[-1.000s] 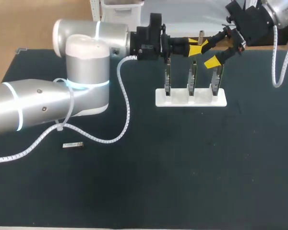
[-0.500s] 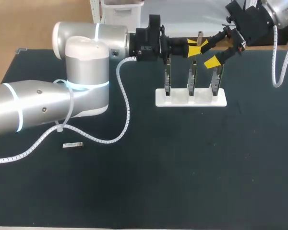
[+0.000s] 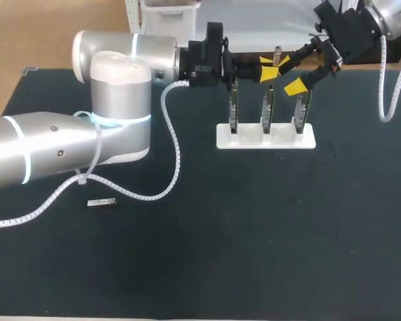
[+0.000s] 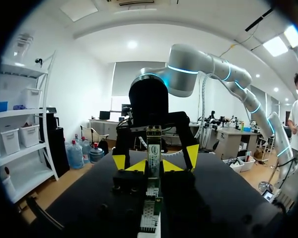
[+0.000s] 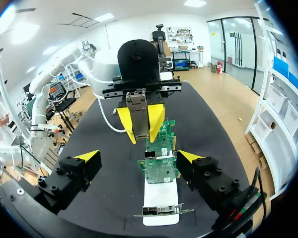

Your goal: Pick up the optical module with the left hand, and insert it into the network port with the right hand.

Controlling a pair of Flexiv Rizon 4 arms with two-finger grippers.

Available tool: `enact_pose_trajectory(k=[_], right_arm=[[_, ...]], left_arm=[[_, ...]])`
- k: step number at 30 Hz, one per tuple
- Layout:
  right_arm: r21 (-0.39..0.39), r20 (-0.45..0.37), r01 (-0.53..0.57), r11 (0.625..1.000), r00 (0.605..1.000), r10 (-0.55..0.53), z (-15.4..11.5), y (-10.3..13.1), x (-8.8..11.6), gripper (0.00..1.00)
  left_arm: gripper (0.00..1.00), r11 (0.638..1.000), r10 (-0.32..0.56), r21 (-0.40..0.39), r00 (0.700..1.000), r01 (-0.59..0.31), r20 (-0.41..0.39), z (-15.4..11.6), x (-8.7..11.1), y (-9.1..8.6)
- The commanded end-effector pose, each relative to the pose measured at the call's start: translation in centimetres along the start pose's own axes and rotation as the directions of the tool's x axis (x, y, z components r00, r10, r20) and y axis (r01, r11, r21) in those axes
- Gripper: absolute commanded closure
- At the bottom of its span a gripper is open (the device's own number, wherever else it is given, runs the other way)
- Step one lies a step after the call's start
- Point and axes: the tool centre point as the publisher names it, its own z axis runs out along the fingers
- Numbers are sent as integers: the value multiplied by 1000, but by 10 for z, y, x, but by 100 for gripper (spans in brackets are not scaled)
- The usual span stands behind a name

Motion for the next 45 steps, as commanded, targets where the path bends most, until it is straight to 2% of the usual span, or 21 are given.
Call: enact_pose_trajectory(k=[1,45], right_arm=[[7,0,0,1000,1000,0,0,3,0,0],[7,0,0,1000,1000,0,0,3,0,0]], left_arm=[[100,1000,2,-7,1000,-2,3,-2,0,-2],[100,1000,-16,-7,1000,16,-23,-3,6,-8]])
